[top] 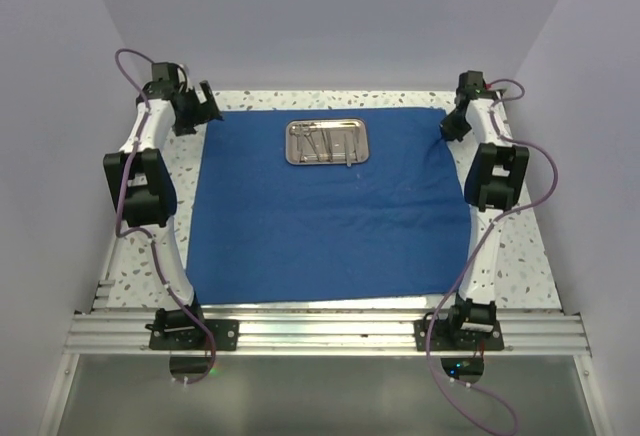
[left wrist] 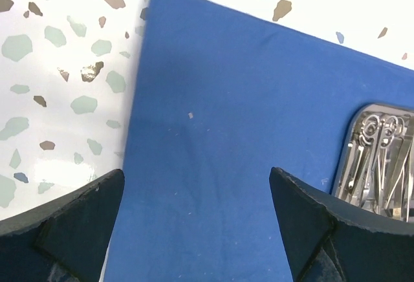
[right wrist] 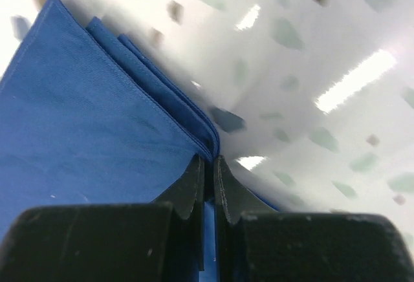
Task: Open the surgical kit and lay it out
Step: Smooth out the surgical kit at the center of the board.
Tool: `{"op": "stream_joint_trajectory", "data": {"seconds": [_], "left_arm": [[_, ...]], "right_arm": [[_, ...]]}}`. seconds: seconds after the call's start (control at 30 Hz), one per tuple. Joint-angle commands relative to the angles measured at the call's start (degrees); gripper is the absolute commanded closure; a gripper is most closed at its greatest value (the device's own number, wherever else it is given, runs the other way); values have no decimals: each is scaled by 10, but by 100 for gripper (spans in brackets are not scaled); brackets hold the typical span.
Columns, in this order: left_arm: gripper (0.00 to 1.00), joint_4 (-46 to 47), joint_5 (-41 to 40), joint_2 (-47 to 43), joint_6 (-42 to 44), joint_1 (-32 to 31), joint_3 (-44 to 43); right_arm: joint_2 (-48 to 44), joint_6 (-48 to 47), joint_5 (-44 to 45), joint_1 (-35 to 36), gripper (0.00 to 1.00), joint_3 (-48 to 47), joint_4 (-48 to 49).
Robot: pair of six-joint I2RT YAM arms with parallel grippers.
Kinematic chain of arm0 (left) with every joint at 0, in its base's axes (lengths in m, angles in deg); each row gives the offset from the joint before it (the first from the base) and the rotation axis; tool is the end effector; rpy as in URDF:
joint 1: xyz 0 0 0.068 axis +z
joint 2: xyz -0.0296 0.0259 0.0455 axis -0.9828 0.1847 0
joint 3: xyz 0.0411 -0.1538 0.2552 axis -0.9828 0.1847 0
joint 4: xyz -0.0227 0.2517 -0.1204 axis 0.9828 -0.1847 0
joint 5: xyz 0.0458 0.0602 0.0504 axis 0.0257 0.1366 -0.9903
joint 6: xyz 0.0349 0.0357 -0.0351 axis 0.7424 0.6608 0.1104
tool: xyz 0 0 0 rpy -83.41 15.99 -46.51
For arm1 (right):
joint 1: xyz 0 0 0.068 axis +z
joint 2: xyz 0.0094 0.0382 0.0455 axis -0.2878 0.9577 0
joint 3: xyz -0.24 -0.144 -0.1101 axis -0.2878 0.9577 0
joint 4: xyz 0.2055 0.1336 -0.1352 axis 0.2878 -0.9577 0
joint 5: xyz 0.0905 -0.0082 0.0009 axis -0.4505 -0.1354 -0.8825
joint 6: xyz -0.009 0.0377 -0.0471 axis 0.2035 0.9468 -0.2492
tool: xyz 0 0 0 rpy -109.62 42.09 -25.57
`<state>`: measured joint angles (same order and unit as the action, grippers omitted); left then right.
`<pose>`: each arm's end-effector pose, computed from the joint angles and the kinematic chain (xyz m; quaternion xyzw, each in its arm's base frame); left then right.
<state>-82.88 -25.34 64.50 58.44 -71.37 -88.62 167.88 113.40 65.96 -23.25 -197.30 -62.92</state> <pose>0.5308 0.0648 0.2506 -0.1950 0.9169 -0.1344 0.3212 0.5856 -0.0733 0.1711 0.4195 0.8715 0.0126 0.2538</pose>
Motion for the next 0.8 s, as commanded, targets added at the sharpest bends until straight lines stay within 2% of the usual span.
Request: {"op": "stream_joint_trajectory", "data": {"seconds": [0.0, 0.07, 0.1, 0.13, 0.17, 0.27, 0.4, 0.5, 0.57, 0.6, 0.63, 0.67, 0.7, 0.77], "left_arm": [[2, 14, -2, -17, 10, 4, 7], [2, 24, -6, -15, 12, 4, 27], [2, 25, -14, -8, 13, 4, 31], [2, 28, -17, -5, 14, 5, 39], [2, 29, -18, -2, 14, 5, 42], [2, 34, -16, -5, 11, 4, 49], [0, 53, -8, -39, 2, 4, 58], [0, 44, -27, -67, -1, -5, 30], [0, 39, -41, -95, 0, -30, -1], [0, 41, -63, -108, 5, -43, -9], [0, 57, -84, -135, 36, -80, -16], [0, 74, -84, -148, 49, -107, -11], [0, 97, -51, -162, 50, -128, 2], [0, 214, 51, -190, -56, -140, 89]], "right_arm": [[-82, 8, 74, -10, 100, 105, 15], [-69, -8, 49, -13, 100, 86, -1], [-61, -15, 38, -14, 71, 71, -9], [-49, -23, 28, -14, 53, 44, -16], [-49, -33, 17, -15, 29, 39, -22], [-84, -52, 18, -14, 10, 61, 8], [-143, -74, 21, -14, 9, 83, 34], [-195, -83, 11, -13, 9, 92, 30], [-237, -88, -1, -13, 10, 133, 40], [-288, -87, -11, -11, 10, 154, 45], [-341, -86, -24, -8, 11, 204, 59], [-342, -86, -31, -3, 11, 234, 70], [-401, -87, -35, 4, 11, 266, 83], [-452, -101, -47, 41, 11, 353, 117]]}}
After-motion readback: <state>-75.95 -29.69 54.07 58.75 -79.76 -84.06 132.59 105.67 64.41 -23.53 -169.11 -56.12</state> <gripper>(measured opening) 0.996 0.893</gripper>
